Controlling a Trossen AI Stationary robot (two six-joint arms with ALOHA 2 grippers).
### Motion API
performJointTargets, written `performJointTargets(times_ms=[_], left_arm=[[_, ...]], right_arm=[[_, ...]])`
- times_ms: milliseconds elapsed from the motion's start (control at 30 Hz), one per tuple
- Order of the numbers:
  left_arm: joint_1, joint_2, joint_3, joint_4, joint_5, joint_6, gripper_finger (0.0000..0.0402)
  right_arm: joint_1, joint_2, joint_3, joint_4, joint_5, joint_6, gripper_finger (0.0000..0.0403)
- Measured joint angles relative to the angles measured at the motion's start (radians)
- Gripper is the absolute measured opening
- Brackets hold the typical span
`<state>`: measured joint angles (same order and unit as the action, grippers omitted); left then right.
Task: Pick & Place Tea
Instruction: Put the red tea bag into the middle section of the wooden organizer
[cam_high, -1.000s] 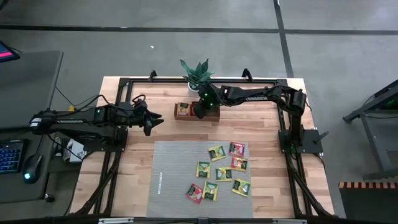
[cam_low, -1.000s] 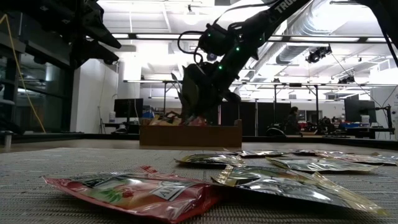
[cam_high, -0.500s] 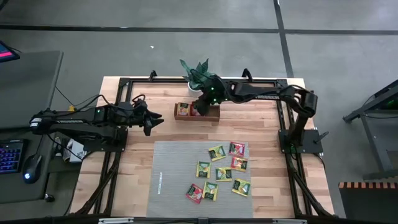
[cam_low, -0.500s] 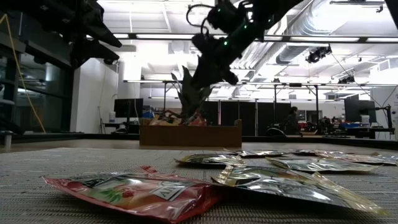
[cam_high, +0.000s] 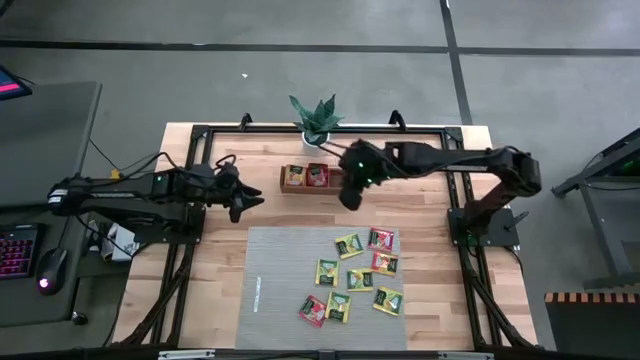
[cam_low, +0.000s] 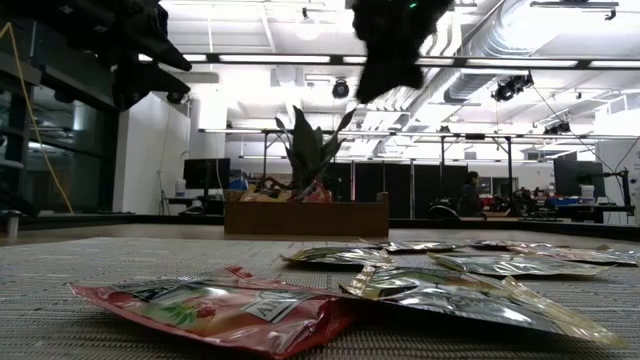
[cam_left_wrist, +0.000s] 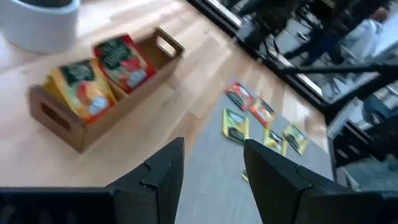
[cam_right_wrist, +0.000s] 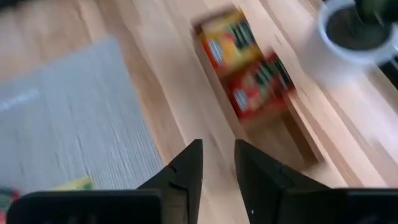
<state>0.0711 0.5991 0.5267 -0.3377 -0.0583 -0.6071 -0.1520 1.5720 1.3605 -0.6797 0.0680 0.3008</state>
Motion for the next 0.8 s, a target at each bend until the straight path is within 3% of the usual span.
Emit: performJointTargets(times_ms=[233,500,633,800], left_arm=[[0.0,0.067,0.0,0.035,0.028,0.002,0.0165],[0.0,0.236,0.0,0.307,0.148,0.022,0.0165],[0.0,0.355,0.0,0.454,0.212,-0.01,0.0165],[0.0,0.501,0.0,0.638,0.271,-0.06,0.0165]], right_arm=[[0.113,-0.05,0.0,-0.239,0.107,0.129,0.0076],[0.219,-0.056,-0.023,-0.323,0.135,0.279,0.0065],[0.253,-0.092,-0.139,-0.295,0.126,0.401,0.0053],[0.299,-0.199,-0.353,-0.141,0.128,0.591,0.0019]])
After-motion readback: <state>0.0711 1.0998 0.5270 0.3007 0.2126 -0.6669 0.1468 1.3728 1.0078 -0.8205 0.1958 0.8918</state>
